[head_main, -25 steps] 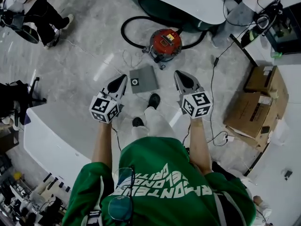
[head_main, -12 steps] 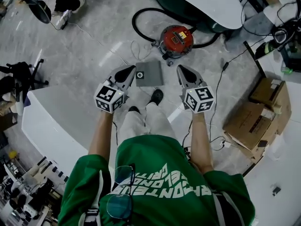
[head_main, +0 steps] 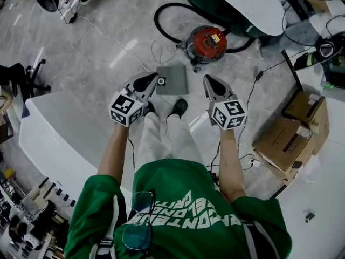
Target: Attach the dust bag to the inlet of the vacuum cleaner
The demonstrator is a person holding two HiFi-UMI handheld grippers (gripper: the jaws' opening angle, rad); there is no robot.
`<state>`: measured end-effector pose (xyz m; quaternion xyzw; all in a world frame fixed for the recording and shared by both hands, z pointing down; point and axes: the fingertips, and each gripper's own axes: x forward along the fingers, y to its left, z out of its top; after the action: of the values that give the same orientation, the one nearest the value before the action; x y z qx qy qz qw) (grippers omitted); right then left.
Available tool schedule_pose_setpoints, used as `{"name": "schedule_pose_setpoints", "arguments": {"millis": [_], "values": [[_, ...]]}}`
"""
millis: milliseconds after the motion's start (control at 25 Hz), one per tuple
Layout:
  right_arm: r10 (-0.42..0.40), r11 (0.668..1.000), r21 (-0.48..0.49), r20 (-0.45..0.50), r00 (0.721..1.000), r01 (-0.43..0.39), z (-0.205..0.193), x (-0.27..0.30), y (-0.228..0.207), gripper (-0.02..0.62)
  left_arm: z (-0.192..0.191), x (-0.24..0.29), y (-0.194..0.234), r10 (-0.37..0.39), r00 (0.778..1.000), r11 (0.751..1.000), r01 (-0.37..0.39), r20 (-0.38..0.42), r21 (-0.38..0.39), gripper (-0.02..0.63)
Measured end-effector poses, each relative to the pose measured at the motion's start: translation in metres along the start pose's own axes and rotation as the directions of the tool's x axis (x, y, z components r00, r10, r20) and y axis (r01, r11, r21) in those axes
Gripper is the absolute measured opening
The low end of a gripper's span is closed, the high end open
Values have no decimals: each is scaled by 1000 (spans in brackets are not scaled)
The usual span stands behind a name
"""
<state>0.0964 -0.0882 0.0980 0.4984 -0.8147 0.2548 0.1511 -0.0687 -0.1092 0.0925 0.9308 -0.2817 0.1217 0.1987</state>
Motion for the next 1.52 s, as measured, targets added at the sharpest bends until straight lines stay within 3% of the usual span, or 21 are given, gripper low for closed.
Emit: {"name": "schedule_pose_setpoints", "arguments": {"millis": [360, 640, 840, 1120, 1520], "values": [[29, 999, -19, -51, 998, -30, -41, 56, 20, 8, -58, -3, 47, -33, 999, 999, 33, -26, -13, 3], [-27, 998, -65, -42, 999, 24, -93, 115, 4, 8, -146, 6, 81, -55, 996, 998, 54, -73, -11, 3], [2, 999, -49, -60, 998, -5, -136, 165, -5, 8, -214, 15, 112, -47, 994, 997, 40, -99, -70, 3], [101, 991, -72, -99, 990, -109, -216, 235, -11, 8, -319, 43, 154, -24, 991, 996, 12, -129, -90, 3], [218, 962, -135, -136, 966, -236, -385, 349, -51, 8, -502, 113, 207, -56, 993, 997, 50, -100, -66, 4]]}}
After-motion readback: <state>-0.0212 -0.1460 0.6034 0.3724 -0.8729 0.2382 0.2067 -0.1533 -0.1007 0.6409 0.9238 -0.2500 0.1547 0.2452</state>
